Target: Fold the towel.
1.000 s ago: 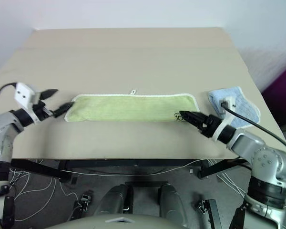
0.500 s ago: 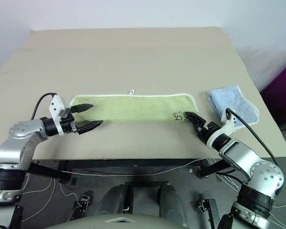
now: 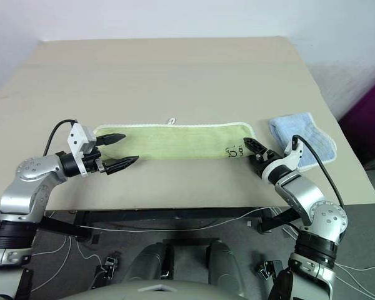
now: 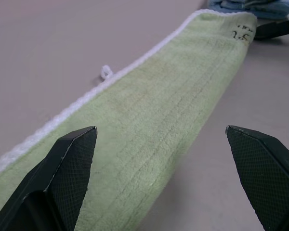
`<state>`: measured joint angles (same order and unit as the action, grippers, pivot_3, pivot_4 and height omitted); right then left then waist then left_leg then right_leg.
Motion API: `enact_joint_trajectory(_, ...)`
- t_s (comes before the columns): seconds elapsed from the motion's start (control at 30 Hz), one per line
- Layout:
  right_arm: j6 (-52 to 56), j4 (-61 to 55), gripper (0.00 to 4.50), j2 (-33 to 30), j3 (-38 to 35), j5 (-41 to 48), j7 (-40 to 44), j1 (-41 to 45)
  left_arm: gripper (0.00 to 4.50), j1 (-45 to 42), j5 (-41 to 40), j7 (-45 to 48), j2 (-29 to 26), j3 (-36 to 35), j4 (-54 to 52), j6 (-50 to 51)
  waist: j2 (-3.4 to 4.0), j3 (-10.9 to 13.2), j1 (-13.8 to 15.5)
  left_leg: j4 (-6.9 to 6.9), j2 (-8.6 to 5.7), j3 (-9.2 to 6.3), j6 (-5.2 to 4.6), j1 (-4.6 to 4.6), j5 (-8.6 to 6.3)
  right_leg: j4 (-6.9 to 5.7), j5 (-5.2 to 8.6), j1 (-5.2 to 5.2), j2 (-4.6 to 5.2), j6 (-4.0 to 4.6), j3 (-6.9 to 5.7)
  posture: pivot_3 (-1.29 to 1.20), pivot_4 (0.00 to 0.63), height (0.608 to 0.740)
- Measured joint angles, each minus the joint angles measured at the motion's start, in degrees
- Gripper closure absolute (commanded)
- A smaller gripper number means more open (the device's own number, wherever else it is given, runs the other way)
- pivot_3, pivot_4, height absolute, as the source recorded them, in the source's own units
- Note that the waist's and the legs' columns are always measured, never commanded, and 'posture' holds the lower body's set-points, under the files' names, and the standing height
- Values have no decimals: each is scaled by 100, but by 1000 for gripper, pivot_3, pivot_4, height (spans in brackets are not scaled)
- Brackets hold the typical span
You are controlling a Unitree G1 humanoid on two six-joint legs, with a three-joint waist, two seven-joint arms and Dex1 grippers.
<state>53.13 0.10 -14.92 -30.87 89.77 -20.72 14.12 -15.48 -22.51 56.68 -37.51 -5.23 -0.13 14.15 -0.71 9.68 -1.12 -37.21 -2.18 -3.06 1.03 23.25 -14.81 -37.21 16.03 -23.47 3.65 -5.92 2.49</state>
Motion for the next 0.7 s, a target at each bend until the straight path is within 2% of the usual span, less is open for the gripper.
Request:
enact_joint_trajectory(0.23,-158,-48,4373,-9,50,7,-136,36,0,1,52,-56,1,-4,20,-114,-3,-2,10,-1,0,0,0,0,0,1,0,3,2,0,0,0,150,740)
enact_joint_trajectory(0.4,-270,-122,4441,-104,132,36,-212,78,0,-14,68,-68,63,-3,117,-189,0,0,14,-1,-1,0,0,1,0,1,0,0,2,0,0,0,150,740)
enact_joint_trajectory(0.53,-339,-120,4441,-588,110,20,-159,244,0,-48,81,-67,70,-3,233,-236,3,2,25,-1,-3,0,0,3,0,1,0,-1,3,0,-1,0,150,740)
enact_joint_trajectory(0.7,-248,-120,4441,-1520,69,-128,253,357,0,-60,122,-70,104,-2,334,-357,4,3,36,-2,-4,1,-2,5,-1,4,0,0,4,0,-1,0,150,740)
